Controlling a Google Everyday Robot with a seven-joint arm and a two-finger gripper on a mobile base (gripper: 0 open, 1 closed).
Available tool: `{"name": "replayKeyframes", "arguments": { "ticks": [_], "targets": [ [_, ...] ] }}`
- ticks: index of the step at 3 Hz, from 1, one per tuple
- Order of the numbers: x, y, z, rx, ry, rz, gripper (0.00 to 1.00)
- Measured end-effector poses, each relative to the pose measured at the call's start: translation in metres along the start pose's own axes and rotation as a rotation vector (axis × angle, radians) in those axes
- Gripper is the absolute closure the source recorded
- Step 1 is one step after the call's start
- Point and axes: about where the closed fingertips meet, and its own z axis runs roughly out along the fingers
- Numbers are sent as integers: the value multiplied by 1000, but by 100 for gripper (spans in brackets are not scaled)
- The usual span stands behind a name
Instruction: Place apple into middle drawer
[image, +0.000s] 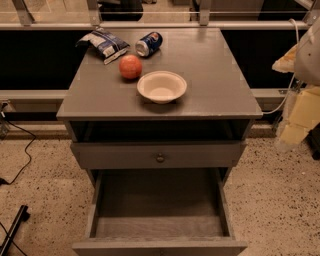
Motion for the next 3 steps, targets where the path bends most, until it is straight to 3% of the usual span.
{"name": "replayKeyframes", "arguments": {
  "ticks": [1,2,3],
  "targets": [
    [0,0,0,0,0,0,0],
    [-40,-30,8,14,-62,-69,0],
    [-119,-81,20,49,-152,-160,0]
  ]
}}
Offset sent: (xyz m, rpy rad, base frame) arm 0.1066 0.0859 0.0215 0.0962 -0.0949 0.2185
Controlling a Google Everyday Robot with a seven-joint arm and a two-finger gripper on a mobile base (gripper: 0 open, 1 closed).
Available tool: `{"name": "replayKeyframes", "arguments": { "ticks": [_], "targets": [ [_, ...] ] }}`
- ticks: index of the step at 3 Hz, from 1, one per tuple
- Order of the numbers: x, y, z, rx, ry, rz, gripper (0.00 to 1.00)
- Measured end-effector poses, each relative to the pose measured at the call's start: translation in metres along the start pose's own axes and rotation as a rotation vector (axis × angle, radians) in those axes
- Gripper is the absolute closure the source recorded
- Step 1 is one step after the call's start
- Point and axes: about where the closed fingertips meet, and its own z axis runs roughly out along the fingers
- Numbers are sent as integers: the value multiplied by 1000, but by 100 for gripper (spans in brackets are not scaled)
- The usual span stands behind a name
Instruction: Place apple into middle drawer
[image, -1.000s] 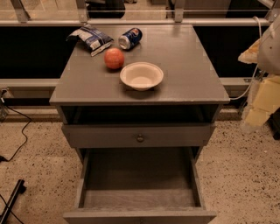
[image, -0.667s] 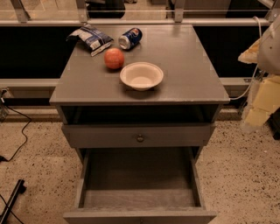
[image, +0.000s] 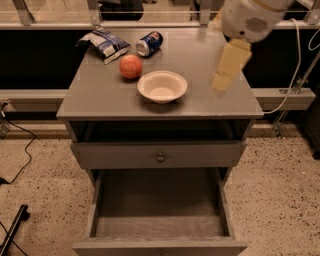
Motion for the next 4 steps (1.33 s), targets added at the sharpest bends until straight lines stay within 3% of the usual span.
{"name": "replayKeyframes", "arguments": {
  "ticks": [1,2,3,4],
  "targets": [
    [-78,-58,34,36,-81,-42,0],
    [-135,-95,96,30,-129,20,0],
    [-135,-95,96,30,-129,20,0],
    [-136,-109,119,18,-115,66,0]
  ]
}}
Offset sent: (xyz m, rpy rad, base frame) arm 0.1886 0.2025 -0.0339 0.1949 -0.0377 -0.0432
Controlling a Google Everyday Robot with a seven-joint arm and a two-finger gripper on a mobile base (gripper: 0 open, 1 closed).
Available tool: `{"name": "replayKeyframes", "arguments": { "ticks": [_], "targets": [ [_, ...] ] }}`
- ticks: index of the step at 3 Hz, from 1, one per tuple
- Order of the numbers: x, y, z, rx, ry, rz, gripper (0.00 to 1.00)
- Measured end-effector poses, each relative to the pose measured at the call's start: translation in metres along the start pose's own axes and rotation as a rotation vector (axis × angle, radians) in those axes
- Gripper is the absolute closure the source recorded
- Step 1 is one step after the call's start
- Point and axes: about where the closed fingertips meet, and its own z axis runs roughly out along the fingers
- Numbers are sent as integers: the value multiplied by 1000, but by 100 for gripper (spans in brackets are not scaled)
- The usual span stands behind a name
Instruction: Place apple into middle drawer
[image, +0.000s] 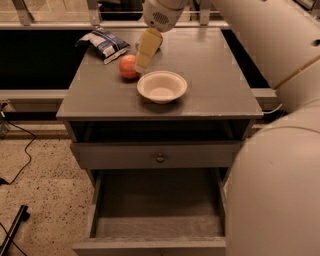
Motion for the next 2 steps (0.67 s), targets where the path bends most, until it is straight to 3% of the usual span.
{"name": "replayKeyframes", "arguments": {
  "ticks": [2],
  "targets": [
    [-14,-32,79,-10,-11,134,0]
  ]
}}
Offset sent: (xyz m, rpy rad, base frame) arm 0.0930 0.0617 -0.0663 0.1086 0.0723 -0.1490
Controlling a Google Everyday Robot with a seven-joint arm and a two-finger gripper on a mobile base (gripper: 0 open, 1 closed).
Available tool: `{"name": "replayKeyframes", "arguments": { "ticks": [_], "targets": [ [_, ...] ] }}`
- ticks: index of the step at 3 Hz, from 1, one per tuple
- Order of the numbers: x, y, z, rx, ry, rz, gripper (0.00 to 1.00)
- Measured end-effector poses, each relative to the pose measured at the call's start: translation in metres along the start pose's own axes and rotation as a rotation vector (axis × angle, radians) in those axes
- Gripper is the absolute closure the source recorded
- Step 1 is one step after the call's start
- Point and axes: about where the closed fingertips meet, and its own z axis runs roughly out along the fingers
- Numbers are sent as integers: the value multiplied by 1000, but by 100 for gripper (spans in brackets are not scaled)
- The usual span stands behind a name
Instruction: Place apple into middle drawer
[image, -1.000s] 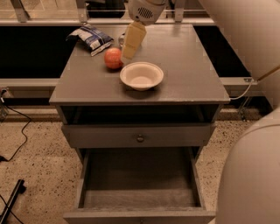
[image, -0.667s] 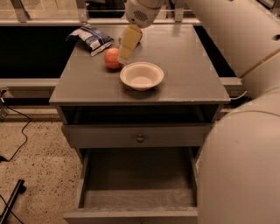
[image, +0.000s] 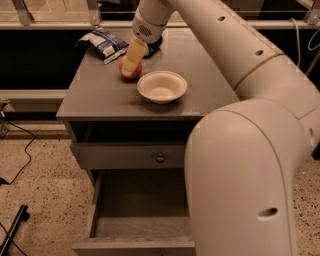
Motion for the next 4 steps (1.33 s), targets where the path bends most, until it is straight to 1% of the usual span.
{"name": "replayKeyframes", "arguments": {
  "ticks": [1,2,3,4],
  "targets": [
    [-8,-3,34,-22,-13,39,0],
    [-2,-7,60,-35,-3,85,0],
    [4,-8,77,-48,3,122,18],
    [2,-6,83,-60,-14,132,42]
  ]
}}
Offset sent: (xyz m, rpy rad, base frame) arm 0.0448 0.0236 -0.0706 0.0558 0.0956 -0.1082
